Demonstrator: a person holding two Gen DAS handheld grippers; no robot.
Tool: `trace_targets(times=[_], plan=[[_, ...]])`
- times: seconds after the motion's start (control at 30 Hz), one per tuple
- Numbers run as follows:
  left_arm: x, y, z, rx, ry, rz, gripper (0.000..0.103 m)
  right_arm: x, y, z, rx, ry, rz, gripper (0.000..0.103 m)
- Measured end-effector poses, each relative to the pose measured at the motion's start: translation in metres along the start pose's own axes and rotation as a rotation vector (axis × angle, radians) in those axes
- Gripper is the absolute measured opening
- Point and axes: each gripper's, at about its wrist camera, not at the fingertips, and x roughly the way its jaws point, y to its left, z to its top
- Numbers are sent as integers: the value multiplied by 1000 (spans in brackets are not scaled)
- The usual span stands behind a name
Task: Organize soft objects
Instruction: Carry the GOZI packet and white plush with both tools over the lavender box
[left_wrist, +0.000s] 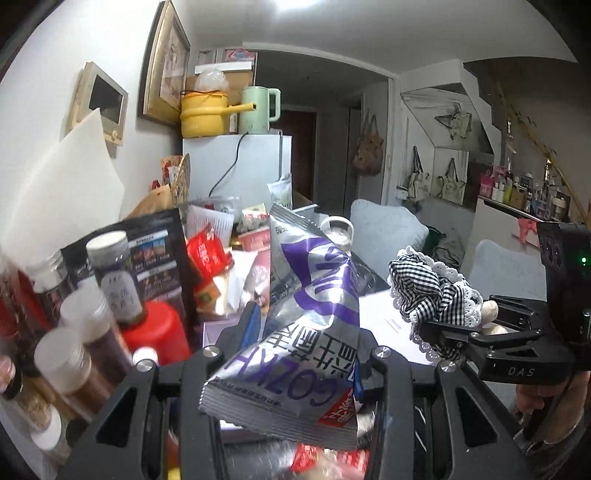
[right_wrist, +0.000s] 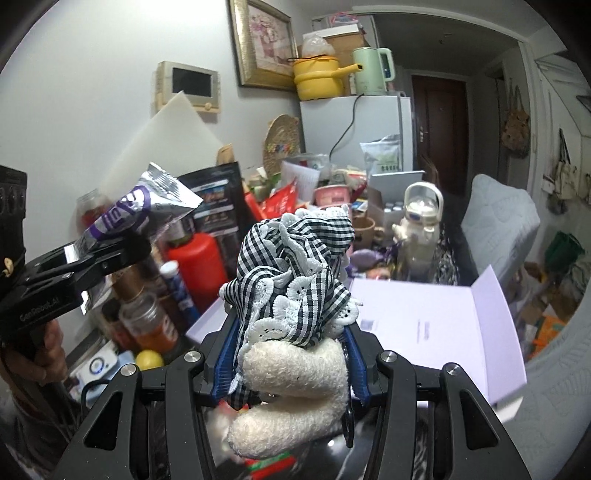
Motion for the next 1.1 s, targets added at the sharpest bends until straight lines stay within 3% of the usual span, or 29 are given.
trace_targets(times=[0.2,0.47,0.6,1.1], plan=[[24,9,11,-50,-30,-44,40,26,-12,22,24,-14,9,50],[69,26,16,-94,-21,-5,40,60,-23,44,55,-26,30,50],[92,32,14,-81,21,-13,40,87,-29,50,69,12,42,50],[169,57,-18,-83,187,128,40,167,-39,33,116,145,48,50]])
